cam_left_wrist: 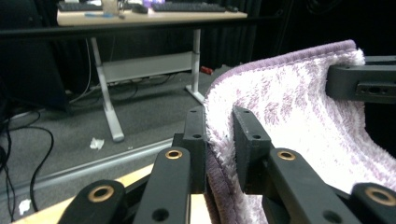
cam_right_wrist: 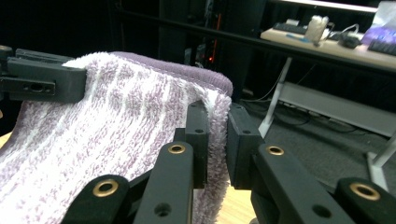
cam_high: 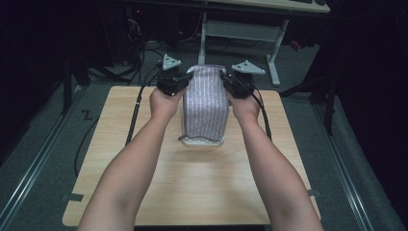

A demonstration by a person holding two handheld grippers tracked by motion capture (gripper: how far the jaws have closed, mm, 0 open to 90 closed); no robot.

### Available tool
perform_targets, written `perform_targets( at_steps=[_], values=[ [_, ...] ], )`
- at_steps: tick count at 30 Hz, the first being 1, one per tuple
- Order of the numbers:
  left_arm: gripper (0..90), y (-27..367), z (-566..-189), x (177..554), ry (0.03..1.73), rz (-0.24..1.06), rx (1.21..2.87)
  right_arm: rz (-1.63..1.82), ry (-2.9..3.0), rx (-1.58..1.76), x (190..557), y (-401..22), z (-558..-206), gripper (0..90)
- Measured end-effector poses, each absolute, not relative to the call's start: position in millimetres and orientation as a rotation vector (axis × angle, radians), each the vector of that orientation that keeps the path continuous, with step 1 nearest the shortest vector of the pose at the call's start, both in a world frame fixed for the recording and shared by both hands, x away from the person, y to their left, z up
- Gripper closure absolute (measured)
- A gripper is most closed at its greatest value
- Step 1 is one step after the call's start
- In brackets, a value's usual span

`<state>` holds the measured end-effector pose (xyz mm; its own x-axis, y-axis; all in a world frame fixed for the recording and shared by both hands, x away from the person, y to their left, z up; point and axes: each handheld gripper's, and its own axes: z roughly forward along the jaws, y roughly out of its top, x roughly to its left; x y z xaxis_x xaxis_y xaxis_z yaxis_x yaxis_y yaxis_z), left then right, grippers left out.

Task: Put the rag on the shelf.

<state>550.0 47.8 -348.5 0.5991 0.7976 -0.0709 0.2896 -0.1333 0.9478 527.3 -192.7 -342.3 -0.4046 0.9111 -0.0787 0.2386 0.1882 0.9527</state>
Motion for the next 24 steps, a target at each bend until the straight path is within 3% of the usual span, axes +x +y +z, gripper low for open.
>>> perform_targets(
  at_steps=[7, 11, 17, 24],
  values=[
    [73.9, 53.3, -366.2, 553.2, 0.956, 0.516, 1.710, 1.226, 1.815, 1.121, 534.5, -187.7, -359.1, 77.7],
    [58.4, 58.1, -373.4, 559.0, 1.003, 0.421, 1.704, 1.214, 1.814, 1.157, 537.1, -188.7, -363.9, 67.4],
    [49.5, 62.1, -376.6, 554.6, 1.008, 0.435, 1.683, 1.216, 1.838, 1.171, 535.1, -192.8, -361.4, 62.6],
    [48.9, 61.8, -374.0, 537.1, 0.974, 0.484, 1.679, 1.245, 1.841, 1.154, 523.6, -189.8, -360.1, 58.3]
  ],
)
